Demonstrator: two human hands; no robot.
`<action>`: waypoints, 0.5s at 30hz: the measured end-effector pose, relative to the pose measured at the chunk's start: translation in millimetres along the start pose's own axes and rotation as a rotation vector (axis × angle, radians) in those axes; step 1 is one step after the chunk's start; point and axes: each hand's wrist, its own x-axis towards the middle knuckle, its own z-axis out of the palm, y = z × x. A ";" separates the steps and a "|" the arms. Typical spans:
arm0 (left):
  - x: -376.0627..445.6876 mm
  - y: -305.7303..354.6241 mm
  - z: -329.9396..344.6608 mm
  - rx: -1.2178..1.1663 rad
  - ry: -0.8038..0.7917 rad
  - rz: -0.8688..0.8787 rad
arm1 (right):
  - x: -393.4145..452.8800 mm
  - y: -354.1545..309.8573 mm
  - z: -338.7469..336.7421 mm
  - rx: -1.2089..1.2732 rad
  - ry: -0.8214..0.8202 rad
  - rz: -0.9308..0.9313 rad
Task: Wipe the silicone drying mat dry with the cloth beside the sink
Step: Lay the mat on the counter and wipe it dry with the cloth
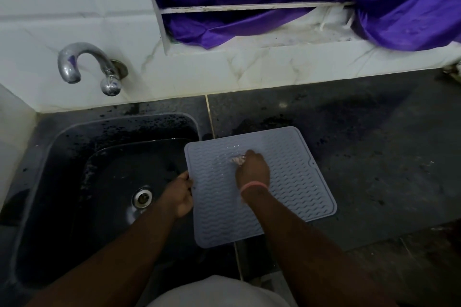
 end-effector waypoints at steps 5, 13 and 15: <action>2.2 -2.2 -1.9 -0.023 -0.032 0.024 | -13.1 -47.4 17.6 0.280 -0.215 -0.050; 11.4 -3.4 -11.4 -0.076 -0.030 -0.001 | 1.4 -21.6 -4.2 0.493 -0.073 0.074; 11.2 -3.4 -12.7 -0.095 -0.018 -0.009 | 19.9 7.7 -21.6 0.453 0.100 0.236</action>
